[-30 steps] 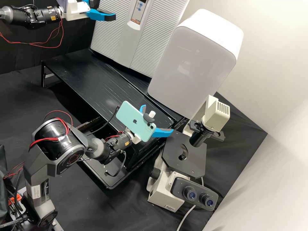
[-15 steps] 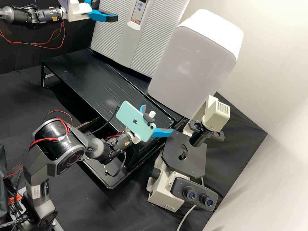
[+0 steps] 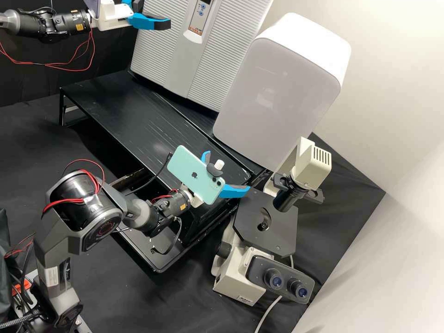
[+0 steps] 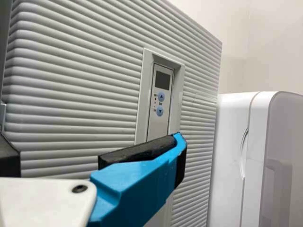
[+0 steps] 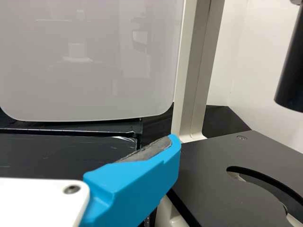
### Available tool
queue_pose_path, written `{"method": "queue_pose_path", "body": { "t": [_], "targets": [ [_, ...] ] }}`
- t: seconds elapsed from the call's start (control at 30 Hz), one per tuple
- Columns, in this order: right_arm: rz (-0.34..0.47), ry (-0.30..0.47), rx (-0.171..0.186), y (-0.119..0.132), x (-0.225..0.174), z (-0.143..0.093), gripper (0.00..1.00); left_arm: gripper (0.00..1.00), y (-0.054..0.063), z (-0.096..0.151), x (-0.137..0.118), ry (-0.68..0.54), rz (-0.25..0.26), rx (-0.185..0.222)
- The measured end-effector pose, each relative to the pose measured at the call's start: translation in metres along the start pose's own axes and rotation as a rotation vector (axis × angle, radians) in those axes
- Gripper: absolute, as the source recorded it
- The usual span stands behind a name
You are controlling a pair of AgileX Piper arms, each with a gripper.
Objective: Open the incubator door
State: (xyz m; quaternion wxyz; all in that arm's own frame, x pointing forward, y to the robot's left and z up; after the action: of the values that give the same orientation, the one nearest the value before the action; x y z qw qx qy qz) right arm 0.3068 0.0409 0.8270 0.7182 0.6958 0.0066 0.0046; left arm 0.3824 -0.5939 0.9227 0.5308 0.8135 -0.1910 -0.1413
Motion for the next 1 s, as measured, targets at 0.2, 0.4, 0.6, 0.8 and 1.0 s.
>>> {"method": "queue_pose_path", "body": {
  "t": [0.2,0.4,0.6,0.8,1.0],
  "targets": [
    [0.000,0.000,0.000,0.0000,0.0000,0.0000,1.00,0.00,0.0000,0.0000,0.0000,0.000,0.000,0.000],
    [0.000,0.000,0.000,0.0000,0.0000,0.0000,1.00,0.00,-0.0005,-0.0001,-0.0002,0.001,-0.001,-0.001],
    [0.000,0.000,0.000,0.0000,0.0000,0.0000,1.00,0.00,-0.0005,-0.0001,-0.0002,0.001,-0.001,-0.001],
    [0.000,0.000,0.000,0.0000,0.0000,0.0000,1.00,0.00,-0.0030,-0.0008,-0.0014,0.004,-0.009,-0.004],
    [0.000,0.000,0.000,0.0000,0.0000,0.0000,1.00,0.00,-0.0034,-0.0009,-0.0016,0.005,-0.010,-0.004]
  ]
}}
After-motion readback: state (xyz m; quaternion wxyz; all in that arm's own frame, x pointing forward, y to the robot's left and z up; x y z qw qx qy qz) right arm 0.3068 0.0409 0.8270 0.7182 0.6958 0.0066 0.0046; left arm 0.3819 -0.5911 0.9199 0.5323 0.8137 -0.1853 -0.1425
